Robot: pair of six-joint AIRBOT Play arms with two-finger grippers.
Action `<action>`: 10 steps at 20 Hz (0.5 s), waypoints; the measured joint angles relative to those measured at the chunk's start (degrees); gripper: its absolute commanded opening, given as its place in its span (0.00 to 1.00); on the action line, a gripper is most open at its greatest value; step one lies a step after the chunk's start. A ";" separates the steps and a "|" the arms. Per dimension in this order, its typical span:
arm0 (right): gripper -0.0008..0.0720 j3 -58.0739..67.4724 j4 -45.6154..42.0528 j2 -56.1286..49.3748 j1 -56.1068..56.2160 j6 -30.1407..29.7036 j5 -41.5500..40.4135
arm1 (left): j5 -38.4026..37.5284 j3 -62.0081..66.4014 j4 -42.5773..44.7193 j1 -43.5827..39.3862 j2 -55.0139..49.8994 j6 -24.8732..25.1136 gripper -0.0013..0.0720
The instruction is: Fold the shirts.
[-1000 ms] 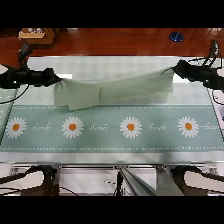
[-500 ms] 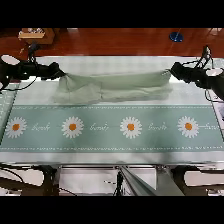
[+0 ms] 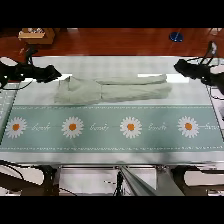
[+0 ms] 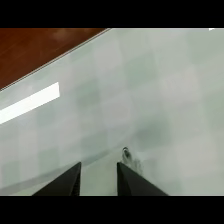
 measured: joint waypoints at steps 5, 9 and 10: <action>0.84 7.13 -19.08 1.73 -7.21 9.94 15.45 | -6.45 1.18 5.01 5.18 4.00 -2.16 0.51; 0.84 8.81 -15.23 -2.36 -11.85 12.11 26.49 | -9.20 1.38 6.14 4.79 5.51 -2.51 0.51; 0.84 9.01 -12.44 -3.91 -12.48 11.98 28.70 | -9.49 1.42 6.25 4.31 5.64 -2.51 0.51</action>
